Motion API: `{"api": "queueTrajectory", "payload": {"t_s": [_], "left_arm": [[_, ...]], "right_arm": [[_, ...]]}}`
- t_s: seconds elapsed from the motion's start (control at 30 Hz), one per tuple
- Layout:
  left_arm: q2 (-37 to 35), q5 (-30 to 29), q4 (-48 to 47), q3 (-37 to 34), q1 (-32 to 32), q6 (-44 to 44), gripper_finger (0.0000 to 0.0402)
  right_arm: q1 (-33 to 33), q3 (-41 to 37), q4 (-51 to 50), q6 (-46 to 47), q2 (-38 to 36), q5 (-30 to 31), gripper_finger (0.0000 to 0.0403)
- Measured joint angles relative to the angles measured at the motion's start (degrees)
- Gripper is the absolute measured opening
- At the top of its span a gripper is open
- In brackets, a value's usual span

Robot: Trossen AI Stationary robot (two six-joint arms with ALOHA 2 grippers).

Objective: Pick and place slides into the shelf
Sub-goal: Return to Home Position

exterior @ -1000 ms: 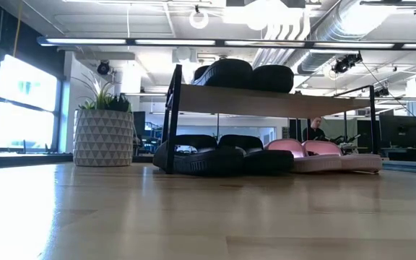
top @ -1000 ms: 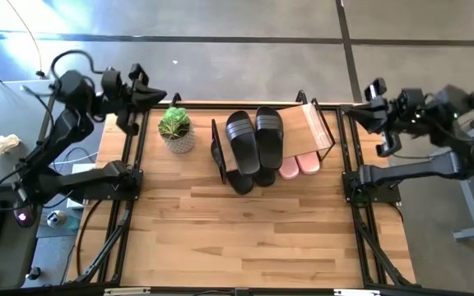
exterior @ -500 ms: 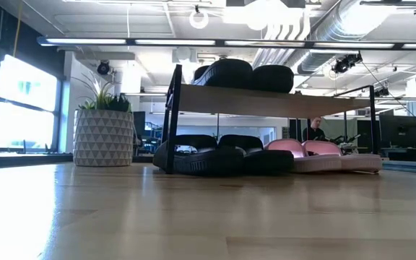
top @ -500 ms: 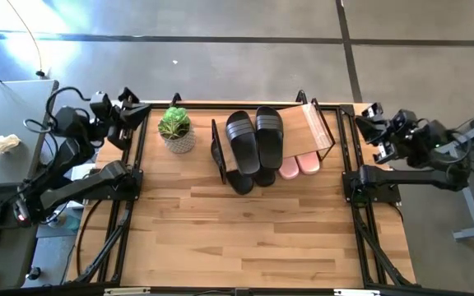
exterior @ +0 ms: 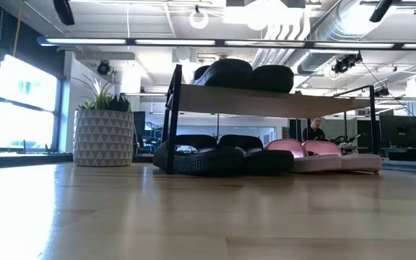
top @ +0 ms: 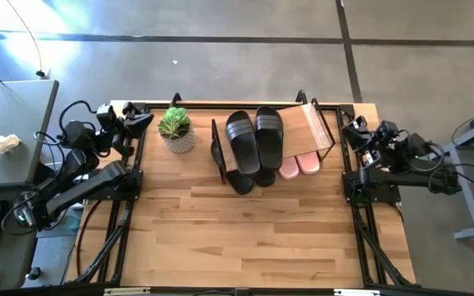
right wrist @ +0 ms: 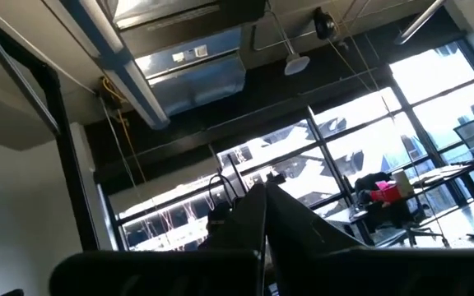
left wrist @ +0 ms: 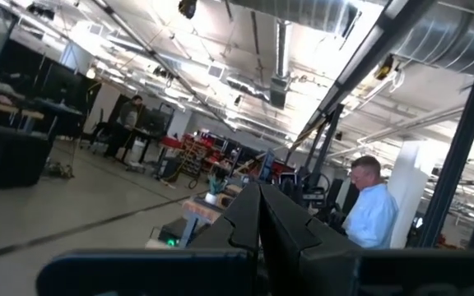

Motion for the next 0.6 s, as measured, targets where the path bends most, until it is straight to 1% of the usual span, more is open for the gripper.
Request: {"api": "queueTrajectory", "payload": {"t_s": [0.2, 0.33, 0.6], "left_arm": [[-2.3, -0.7, -1.3, -4.0, 0.0, -1.8, 0.0], [-3.8, -1.7, -1.0, -6.9, 0.0, -3.3, 0.0], [-7.1, -2.2, -1.2, -9.2, 0.0, -4.1, 0.0]], "right_arm": [[0.0, -2.1, -0.1, 2.2, -0.4, 0.6, 0.0], [0.0, -6.0, 1.4, 4.3, -0.4, 1.4, 0.0], [0.0, -15.1, 17.2, 4.3, -0.5, 1.2, 0.0]]}}
